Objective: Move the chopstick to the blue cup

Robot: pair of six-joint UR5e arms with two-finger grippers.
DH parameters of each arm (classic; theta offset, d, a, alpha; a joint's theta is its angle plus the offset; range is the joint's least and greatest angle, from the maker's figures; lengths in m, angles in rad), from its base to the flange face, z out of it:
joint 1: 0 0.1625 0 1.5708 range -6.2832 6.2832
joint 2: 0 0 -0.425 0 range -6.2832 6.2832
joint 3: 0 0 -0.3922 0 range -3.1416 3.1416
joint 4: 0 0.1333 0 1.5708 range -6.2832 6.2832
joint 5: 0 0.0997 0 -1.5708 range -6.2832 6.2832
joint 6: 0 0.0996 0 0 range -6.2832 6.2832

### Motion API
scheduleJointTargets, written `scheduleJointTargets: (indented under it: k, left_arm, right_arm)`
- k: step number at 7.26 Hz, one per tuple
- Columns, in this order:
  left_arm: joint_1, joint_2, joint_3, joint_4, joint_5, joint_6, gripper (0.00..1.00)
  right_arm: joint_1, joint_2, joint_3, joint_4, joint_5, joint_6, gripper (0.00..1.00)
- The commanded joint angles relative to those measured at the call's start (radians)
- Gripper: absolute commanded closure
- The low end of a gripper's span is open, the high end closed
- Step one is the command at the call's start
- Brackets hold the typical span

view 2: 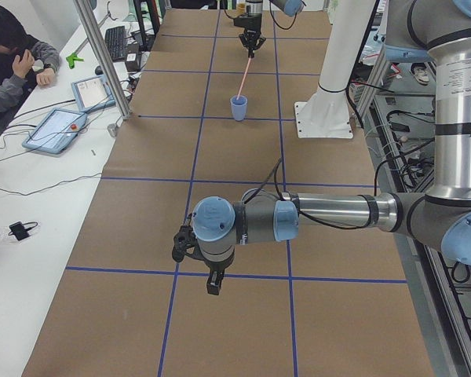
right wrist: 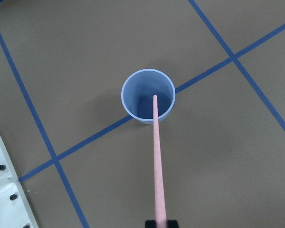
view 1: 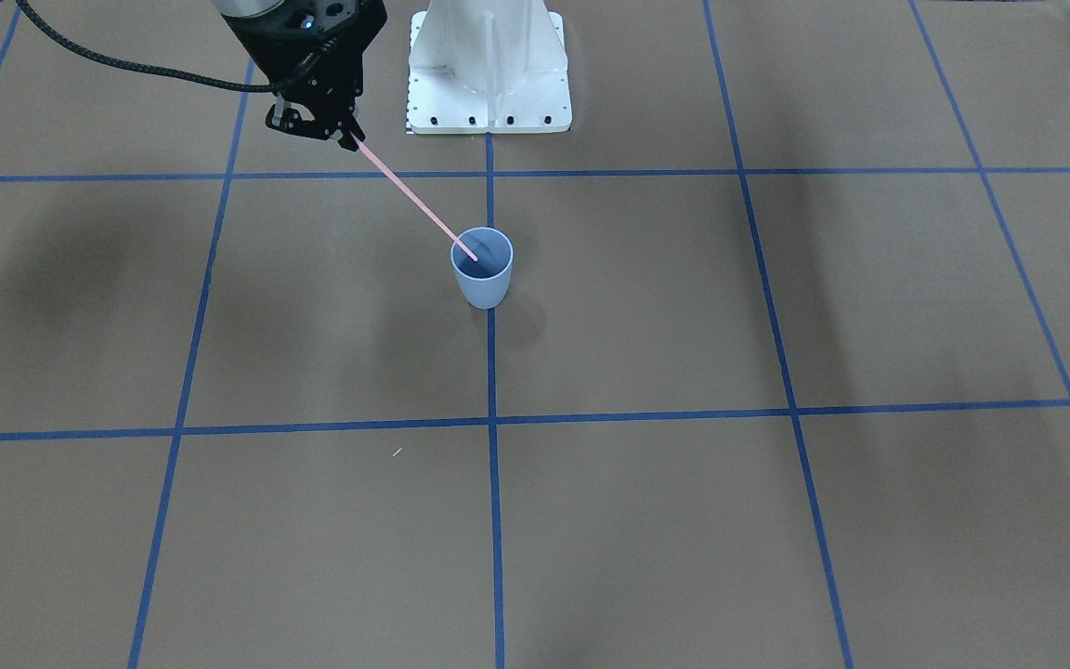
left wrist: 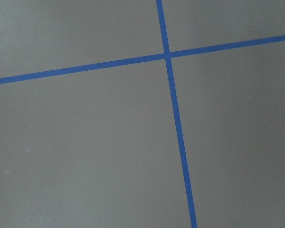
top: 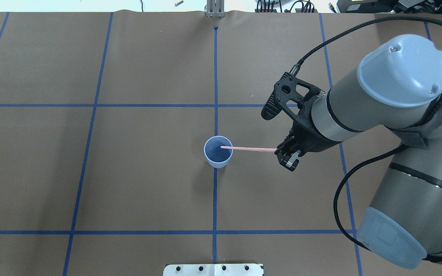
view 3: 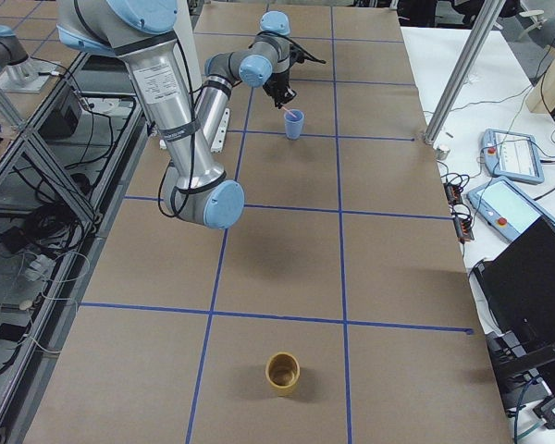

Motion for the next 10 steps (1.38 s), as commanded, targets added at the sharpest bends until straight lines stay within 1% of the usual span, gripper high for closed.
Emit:
scheduleJointTargets:
  k: [1,2,3,4,5,7,8,10]
  left_arm:
    - [0.000,0.000,0.000,0.000,0.000,0.000,0.02]
    - [0.000,0.000,0.000,0.000,0.000,0.000,0.02]
    - [0.000,0.000,0.000,0.000,0.000,0.000,0.02]
    - [0.000,0.000,0.000,0.000,0.000,0.000,0.02]
    - [0.000,0.000,0.003,0.000,0.000,0.000,0.02]
    - [0.000,0.000,0.009,-0.002,-0.002,0.002,0.02]
    - [0.000,0.000,0.008,-0.002,-0.002,0.002,0.02]
    - [0.000,0.002,0.008,-0.003,-0.003,0.000,0.02]
  right_arm:
    - [-0.057,0.001,-0.010,-0.001,-0.079,0.001,1.00]
    - [-0.065,0.004,-0.015,-0.001,-0.082,0.001,1.00]
    - [-0.066,0.018,-0.019,0.000,-0.084,0.002,0.80]
    - [-0.068,0.023,-0.018,0.003,-0.095,0.008,0.19]
    - [-0.068,0.026,-0.018,0.003,-0.110,0.008,0.01]
    - [-0.068,0.030,-0.013,0.003,-0.110,0.007,0.01]
    - [-0.063,0.055,-0.012,0.002,-0.107,0.011,0.00]
    - [-0.024,0.056,-0.015,-0.001,-0.098,0.016,0.01]
